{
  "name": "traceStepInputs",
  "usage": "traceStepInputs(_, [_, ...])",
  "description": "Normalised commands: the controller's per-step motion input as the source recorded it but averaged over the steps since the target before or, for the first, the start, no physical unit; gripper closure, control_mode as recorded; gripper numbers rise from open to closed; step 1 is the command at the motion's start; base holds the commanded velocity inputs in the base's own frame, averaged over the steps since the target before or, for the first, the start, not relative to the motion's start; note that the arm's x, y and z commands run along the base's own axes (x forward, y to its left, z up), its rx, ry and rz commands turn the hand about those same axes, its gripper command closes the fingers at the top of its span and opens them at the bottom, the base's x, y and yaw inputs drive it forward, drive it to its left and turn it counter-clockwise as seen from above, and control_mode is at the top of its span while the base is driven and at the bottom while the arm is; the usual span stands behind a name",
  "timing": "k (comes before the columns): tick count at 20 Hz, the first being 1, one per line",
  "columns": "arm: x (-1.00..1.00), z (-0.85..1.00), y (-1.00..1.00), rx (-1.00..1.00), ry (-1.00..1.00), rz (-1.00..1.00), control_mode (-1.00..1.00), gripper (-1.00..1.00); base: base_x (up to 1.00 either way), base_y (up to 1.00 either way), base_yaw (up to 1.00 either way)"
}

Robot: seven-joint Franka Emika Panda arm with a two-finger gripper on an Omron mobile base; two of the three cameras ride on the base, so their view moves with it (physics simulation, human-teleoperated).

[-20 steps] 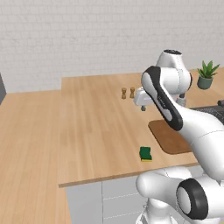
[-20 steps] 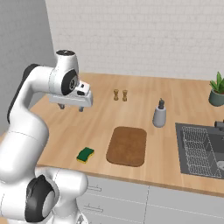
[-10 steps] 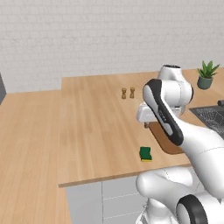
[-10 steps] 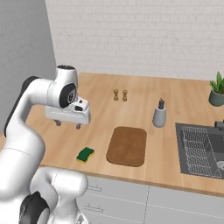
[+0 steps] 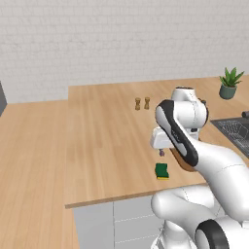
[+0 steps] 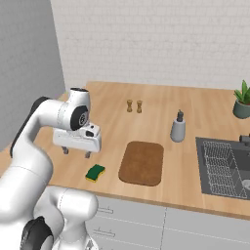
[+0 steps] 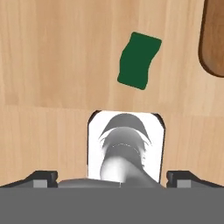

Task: Pick up the sponge from the counter and clean the cutting board by briefly scrubbing or pressing down on the cutting board. Once finished, release the sponge.

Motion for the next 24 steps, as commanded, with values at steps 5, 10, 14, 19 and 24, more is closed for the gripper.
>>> traceStepInputs(5, [0.11,-0.37,0.00,0.00,0.03,0.00,-1.00,-1.00,0.00,0.00,0.00])
traceStepInputs(10, [0.06,-0.47,0.00,0.00,0.00,0.00,-1.00,-1.00,0.00,0.00,0.00])
traceStepInputs(14, [0.08,-0.53,-0.06,0.00,-0.02,0.00,-1.00,-1.00,0.00,0.00,0.00])
traceStepInputs(19, [0.30,-0.46,-0.20,0.00,0.00,0.00,-1.00,-1.00,0.00,0.00,0.00])
traceStepInputs(24, [0.39,-0.30,-0.07,0.00,0.00,0.00,-1.00,-1.00,0.00,0.00,0.00])
